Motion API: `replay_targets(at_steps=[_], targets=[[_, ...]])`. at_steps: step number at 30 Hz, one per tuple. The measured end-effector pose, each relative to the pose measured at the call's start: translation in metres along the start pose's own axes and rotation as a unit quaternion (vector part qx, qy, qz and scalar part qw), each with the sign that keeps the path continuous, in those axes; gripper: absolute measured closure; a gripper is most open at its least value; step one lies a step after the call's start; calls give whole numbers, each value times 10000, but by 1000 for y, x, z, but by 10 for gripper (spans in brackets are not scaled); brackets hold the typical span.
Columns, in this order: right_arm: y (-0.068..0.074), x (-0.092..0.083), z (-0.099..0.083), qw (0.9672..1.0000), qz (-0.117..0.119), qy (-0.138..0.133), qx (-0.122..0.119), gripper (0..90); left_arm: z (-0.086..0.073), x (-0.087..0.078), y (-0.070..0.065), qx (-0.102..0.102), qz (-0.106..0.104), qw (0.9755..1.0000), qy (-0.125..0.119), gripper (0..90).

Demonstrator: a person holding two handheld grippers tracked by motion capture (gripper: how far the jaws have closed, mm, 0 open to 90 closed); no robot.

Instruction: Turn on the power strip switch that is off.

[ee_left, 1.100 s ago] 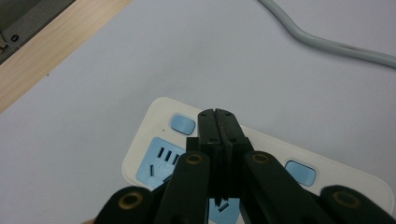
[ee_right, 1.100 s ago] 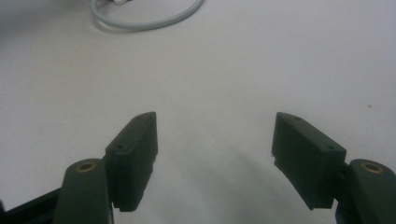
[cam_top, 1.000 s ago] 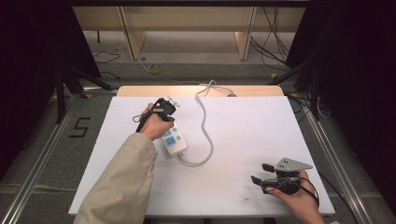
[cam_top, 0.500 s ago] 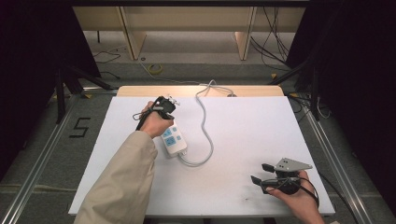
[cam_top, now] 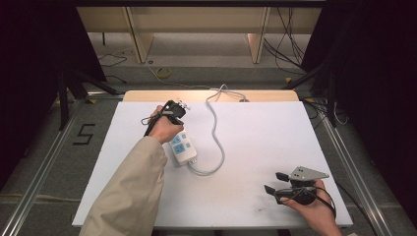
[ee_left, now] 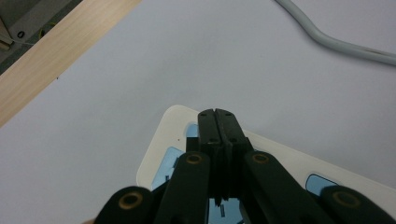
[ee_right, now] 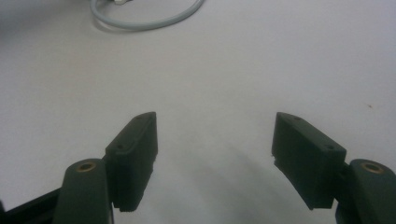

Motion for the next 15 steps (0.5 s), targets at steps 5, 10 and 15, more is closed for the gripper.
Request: replay_targets(at_steps=[5, 10, 15], targets=[[0, 0, 0, 10000, 9, -3, 4, 322, 1, 2, -1, 19, 19, 10000, 20, 898], [0, 0, 0, 10000, 3, -2, -1, 323, 2, 4, -1, 62, 32, 10000, 60, 898], [0, 0, 0, 10000, 4, -3, 1, 323, 3, 6, 0, 54, 35, 9999, 87, 898]])
Point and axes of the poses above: each handheld gripper's, and its own axes: x roughly forward along the jaws, z roughly out of its top, y roughly to its left, the point moved 1 cm from there along x, roughly forward along the jaws, and after that the axes turned 4 degrees about z, right-handed, at the moved point
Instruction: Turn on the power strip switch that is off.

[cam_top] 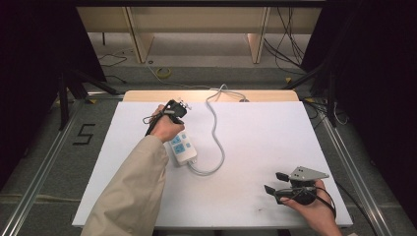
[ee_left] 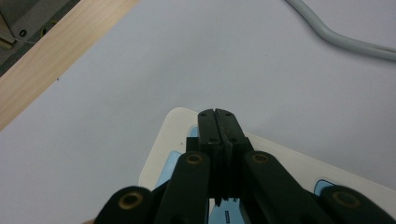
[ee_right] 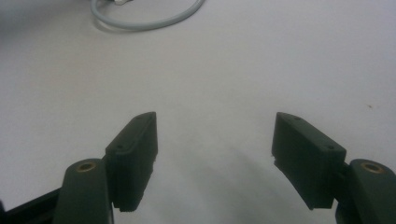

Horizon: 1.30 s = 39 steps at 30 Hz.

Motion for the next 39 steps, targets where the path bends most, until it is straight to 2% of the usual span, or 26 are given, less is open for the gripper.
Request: replay_targets(at_steps=[10, 26, 39], targets=[[0, 0, 0, 10000, 3, 4, 5, 322, 1, 5, -1, 37, 4, 10000, 59, 898], [0, 0, 0, 10000, 1, 6, 5, 323, 3, 8, 1, -13, 41, 10000, 80, 898], [0, 0, 0, 10000, 3, 4, 10, 322, 2, 15, 5, -45, 61, 9998, 195, 898]])
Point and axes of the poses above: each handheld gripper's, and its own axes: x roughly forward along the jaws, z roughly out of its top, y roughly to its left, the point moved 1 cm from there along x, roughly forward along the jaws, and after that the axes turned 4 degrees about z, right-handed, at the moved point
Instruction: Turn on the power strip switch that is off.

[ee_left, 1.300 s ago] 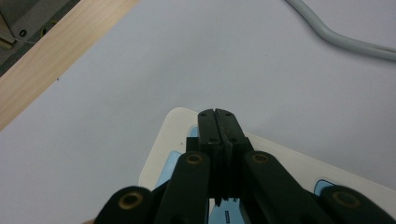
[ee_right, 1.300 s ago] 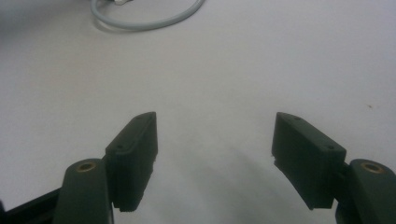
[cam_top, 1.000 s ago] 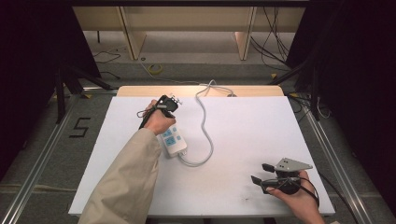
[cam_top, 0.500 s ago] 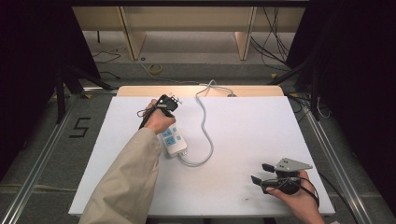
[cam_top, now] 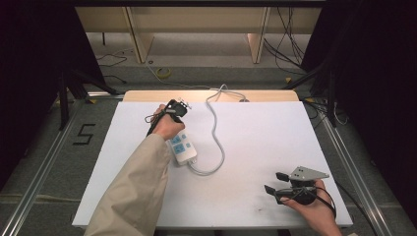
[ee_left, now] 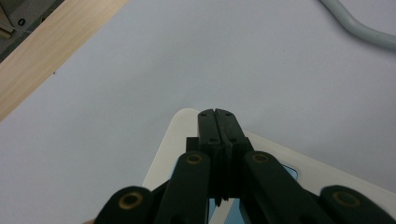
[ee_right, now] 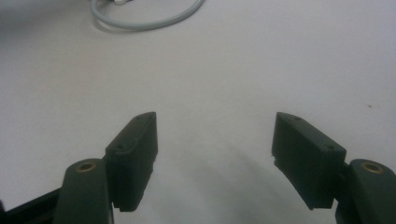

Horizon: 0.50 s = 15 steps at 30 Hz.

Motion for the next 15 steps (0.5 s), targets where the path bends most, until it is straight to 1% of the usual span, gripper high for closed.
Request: replay_targets(at_steps=[6, 12, 15], targets=[[0, 0, 0, 10000, 6, -4, -1, 322, -1, 3, 2, -12, 9, 10000, 50, 898], [0, 0, 0, 10000, 7, -11, 14, 323, -1, 6, 1, -56, -11, 10000, 50, 898], [0, 0, 0, 10000, 6, -12, 16, 322, 0, 7, 1, -42, 0, 10000, 69, 898]])
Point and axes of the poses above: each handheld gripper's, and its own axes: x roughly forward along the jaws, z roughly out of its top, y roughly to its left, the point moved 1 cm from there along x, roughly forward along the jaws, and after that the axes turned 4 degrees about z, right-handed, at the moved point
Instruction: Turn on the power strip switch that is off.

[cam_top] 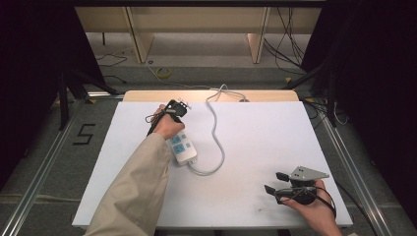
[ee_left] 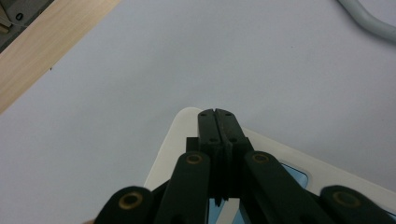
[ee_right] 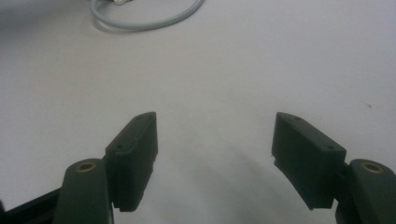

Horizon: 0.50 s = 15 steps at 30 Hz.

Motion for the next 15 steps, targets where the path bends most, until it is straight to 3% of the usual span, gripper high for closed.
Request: replay_targets(at_steps=[15], targets=[[0, 0, 0, 10000, 5, 8, -15, 323, 0, 5, 0, -13, -24, 10000, 50, 898]])
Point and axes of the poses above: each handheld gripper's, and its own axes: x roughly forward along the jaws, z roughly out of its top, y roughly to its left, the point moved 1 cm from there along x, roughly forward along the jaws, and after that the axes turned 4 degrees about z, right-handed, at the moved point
